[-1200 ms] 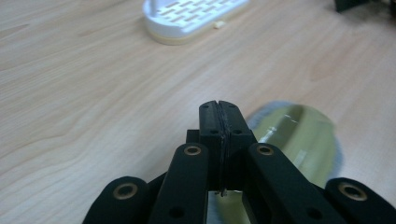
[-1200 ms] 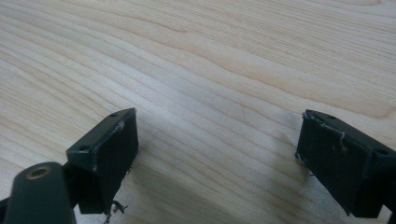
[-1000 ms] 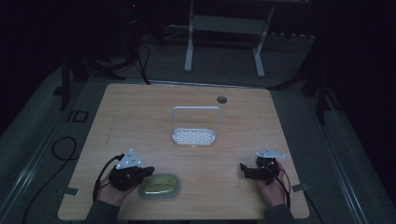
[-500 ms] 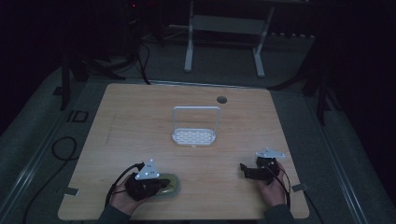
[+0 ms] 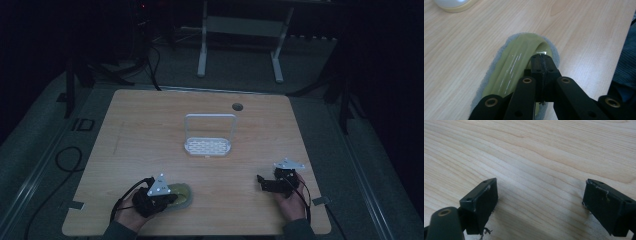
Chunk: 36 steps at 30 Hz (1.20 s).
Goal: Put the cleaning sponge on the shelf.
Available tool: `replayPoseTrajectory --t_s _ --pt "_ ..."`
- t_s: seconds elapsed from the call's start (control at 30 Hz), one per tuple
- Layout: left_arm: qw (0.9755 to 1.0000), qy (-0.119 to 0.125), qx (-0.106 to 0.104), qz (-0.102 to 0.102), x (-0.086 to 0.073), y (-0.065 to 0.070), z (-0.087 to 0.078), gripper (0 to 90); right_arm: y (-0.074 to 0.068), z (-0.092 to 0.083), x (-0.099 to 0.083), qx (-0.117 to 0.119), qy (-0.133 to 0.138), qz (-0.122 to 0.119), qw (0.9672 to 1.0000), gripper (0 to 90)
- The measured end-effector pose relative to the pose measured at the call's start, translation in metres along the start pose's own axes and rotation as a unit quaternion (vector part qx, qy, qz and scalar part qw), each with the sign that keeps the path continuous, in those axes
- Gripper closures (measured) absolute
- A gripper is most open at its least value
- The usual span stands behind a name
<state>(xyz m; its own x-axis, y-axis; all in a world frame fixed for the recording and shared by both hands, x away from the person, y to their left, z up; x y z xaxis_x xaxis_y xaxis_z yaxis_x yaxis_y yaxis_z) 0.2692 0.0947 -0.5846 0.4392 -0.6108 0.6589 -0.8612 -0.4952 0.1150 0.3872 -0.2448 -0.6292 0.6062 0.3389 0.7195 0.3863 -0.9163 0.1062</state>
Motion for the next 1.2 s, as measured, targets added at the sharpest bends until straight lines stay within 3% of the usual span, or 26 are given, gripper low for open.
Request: replayPoseTrajectory --t_s 0.27,0.57,0.7,0.9,1.2 --pt "0.9996 0.001 0.024 -0.014 -0.002 -0.024 -0.008 89.6 0.0 0.0 0.0 0.0 0.001 -0.001 1.0 12.3" --pt "0.9983 -0.018 0.054 -0.015 -0.001 -0.048 -0.019 88.1 0.0 0.0 0.0 0.0 0.0 0.0 1.0 12.3" --pt "0.9975 -0.028 0.064 -0.011 -0.002 -0.054 -0.028 82.3 0.0 0.0 0.0 0.0 0.0 0.0 1.0 12.3" --pt "0.9974 -0.043 0.058 0.005 0.005 -0.057 -0.036 64.9 0.0 0.0 0.0 -0.001 0.001 -0.001 1.0 12.3" --pt "0.9952 -0.079 0.043 0.037 0.023 -0.064 -0.032 50.8 0.0 0.0 0.0 -0.001 0.001 0.0 1.0 12.3"
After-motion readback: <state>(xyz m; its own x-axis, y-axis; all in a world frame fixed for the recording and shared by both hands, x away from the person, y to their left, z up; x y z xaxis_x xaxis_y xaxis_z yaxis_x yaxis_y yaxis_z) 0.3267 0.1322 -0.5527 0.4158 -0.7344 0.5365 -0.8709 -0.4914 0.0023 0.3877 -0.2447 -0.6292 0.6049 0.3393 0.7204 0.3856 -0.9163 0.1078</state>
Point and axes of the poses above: each handheld gripper's, and its own axes: z roughly forward along the jaws, x roughly out of its top, y roughly to its right, the point moved 10 cm from there along z, roughly forward along the jaws, and after that the axes turned 8 degrees about -x, right-handed, at the moved point
